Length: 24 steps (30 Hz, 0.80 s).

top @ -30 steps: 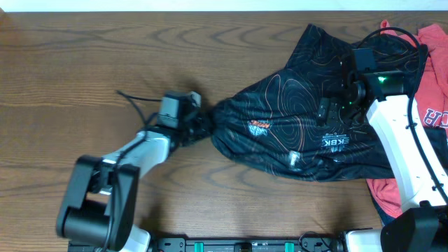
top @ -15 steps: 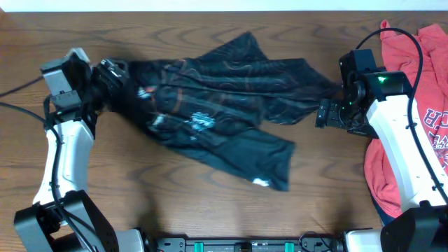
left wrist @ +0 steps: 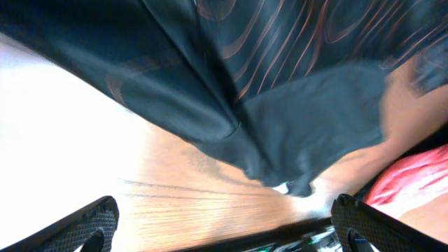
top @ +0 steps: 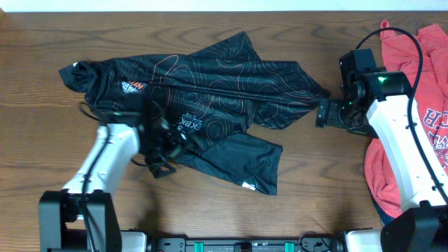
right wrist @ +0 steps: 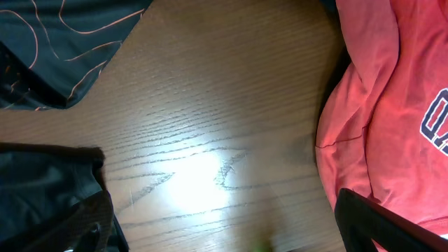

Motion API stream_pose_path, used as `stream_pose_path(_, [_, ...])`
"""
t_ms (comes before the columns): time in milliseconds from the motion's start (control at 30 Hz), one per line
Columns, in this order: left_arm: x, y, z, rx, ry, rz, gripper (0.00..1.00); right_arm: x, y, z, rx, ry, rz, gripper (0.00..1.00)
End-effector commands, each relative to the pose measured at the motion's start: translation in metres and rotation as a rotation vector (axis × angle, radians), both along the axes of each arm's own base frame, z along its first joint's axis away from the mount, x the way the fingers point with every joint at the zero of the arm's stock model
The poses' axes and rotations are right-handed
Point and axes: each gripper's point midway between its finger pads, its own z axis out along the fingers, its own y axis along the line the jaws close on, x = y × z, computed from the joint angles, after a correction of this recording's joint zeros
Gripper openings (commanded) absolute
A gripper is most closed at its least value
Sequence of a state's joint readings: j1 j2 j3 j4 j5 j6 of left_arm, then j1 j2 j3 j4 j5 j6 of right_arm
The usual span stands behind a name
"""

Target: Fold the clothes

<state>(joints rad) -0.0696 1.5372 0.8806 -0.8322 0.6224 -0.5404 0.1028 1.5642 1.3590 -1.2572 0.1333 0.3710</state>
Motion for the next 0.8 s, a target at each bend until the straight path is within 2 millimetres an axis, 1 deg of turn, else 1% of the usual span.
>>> stream_pose_path(0, [-0.024, -0.013, -0.025, 0.085, 0.106, 0.065, 0.98, 0.002, -0.007, 0.003, -0.020, -0.009, -0.001, 0.99])
stream_pose_path(100, [-0.028, -0.029, -0.044, 0.111, 0.093, 0.108, 0.98, 0.000, -0.007, 0.003, -0.021, -0.002, -0.001, 0.99])
stream_pose_path(200, [-0.018, -0.043, -0.057, 0.125, 0.007, 0.134, 1.00, -0.001, -0.007, 0.003, -0.021, 0.002, -0.001, 0.99])
stream_pose_path(233, [-0.014, -0.045, -0.059, 0.132, -0.021, 0.135, 0.95, -0.001, -0.007, 0.003, -0.022, 0.002, -0.001, 0.99])
stream_pose_path(267, [-0.010, -0.047, -0.060, 0.139, -0.052, 0.132, 0.88, -0.001, -0.007, 0.003, -0.021, 0.002, -0.001, 0.99])
stream_pose_path(300, [-0.007, -0.049, -0.060, 0.145, -0.074, 0.126, 0.79, -0.001, -0.007, 0.003, -0.022, 0.002, -0.001, 0.99])
stream_pose_path(333, [-0.004, -0.050, -0.060, 0.154, -0.094, 0.123, 0.67, -0.001, -0.007, 0.003, -0.022, 0.002, -0.001, 0.99])
stream_pose_path(433, [-0.001, -0.041, -0.063, 0.205, -0.115, 0.129, 0.09, -0.001, -0.007, 0.003, -0.022, 0.001, -0.001, 0.99])
stream_pose_path(467, [-0.002, -0.037, -0.063, 0.211, -0.115, 0.121, 0.06, 0.000, -0.007, 0.003, -0.022, 0.000, -0.001, 0.99])
stream_pose_path(500, [-0.004, -0.033, -0.063, 0.218, -0.105, 0.113, 0.06, 0.000, -0.007, 0.003, -0.021, -0.001, -0.001, 0.99])
stream_pose_path(567, [-0.015, -0.019, -0.061, 0.245, -0.068, 0.092, 0.06, 0.000, -0.006, 0.001, -0.013, 0.000, 0.000, 0.99])
stream_pose_path(667, [-0.029, 0.015, -0.049, 0.283, -0.038, 0.061, 0.06, -0.001, 0.002, -0.006, 0.030, 0.019, 0.005, 0.99])
stream_pose_path(767, [-0.034, 0.054, -0.030, 0.306, -0.049, 0.102, 0.06, -0.001, 0.019, -0.021, 0.124, 0.041, 0.015, 0.99])
